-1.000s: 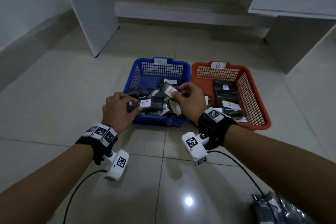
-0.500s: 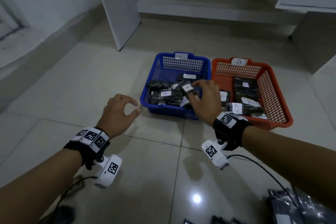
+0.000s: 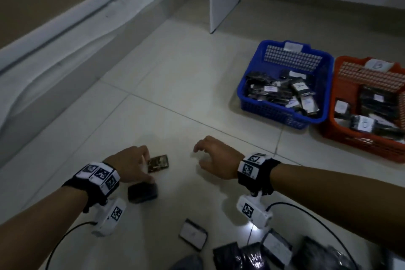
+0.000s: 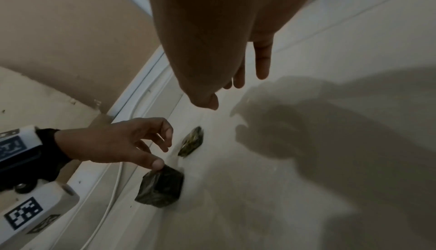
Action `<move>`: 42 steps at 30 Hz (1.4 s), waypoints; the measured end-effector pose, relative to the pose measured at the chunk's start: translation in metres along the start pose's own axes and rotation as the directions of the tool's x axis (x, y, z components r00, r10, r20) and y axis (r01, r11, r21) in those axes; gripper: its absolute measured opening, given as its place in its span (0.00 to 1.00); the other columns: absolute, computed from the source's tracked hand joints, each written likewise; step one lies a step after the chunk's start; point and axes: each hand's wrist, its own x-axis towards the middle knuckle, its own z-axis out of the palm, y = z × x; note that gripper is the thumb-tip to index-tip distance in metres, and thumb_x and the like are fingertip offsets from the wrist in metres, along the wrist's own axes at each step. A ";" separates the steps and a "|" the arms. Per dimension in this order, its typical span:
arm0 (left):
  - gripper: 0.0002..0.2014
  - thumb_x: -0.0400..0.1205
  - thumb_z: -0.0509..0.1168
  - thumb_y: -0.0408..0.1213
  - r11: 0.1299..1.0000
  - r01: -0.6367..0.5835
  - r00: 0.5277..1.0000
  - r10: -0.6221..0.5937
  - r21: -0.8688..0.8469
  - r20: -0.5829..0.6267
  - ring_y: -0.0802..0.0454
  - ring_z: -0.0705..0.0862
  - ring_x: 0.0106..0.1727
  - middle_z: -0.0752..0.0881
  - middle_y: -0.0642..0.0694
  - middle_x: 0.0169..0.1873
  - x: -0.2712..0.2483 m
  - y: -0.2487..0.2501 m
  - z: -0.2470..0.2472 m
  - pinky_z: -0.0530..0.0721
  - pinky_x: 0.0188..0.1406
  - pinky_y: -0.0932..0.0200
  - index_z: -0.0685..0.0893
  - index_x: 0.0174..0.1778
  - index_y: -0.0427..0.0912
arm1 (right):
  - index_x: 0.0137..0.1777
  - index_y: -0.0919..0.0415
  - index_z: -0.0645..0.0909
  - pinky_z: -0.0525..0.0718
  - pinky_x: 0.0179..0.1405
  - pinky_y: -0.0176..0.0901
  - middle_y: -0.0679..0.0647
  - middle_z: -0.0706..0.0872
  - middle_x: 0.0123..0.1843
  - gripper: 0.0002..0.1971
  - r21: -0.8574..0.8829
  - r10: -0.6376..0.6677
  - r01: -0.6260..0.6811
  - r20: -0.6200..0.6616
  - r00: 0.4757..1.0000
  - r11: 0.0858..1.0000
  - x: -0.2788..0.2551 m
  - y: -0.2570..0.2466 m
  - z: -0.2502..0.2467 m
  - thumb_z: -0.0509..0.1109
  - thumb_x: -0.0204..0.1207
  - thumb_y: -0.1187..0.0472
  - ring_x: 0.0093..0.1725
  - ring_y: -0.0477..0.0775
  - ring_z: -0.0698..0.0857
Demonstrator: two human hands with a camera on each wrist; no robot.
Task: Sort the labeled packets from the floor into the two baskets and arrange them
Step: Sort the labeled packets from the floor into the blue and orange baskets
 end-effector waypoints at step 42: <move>0.28 0.63 0.86 0.46 0.743 -0.610 0.753 0.435 -0.275 -0.493 0.56 0.83 0.43 0.84 0.56 0.45 0.008 0.129 -0.014 0.84 0.42 0.56 0.76 0.51 0.57 | 0.64 0.65 0.81 0.83 0.31 0.43 0.59 0.89 0.53 0.11 0.800 0.402 -0.190 -0.069 0.913 0.568 -0.070 0.059 -0.078 0.61 0.89 0.62 0.52 0.64 0.93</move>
